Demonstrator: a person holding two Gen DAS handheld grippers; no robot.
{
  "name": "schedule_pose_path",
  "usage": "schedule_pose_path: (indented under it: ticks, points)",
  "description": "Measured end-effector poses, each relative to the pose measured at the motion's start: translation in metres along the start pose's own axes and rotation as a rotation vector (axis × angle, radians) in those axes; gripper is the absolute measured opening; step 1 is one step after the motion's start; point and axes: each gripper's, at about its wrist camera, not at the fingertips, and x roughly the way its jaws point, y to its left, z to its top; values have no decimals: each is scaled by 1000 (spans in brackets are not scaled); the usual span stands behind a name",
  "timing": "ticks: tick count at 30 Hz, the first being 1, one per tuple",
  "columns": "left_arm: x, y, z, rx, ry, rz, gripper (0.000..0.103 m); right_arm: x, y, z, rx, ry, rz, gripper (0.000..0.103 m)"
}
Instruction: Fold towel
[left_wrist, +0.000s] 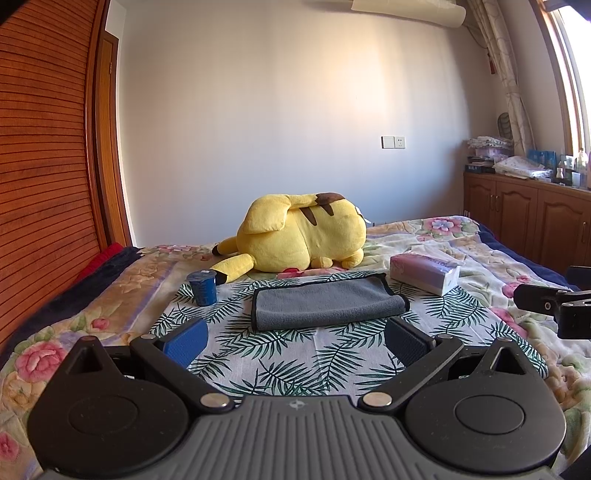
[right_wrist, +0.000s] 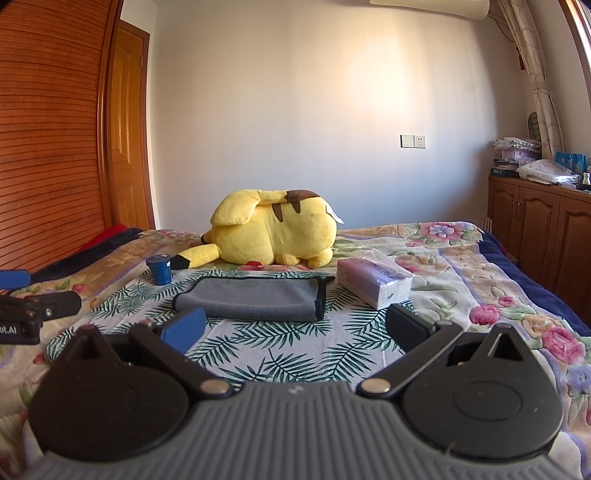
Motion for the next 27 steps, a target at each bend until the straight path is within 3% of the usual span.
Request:
schedule_pose_path:
  ticks: [27]
  points:
    - [1,1,1,2,0,0,103,-1,-2,-1,-2,-1,-1,103]
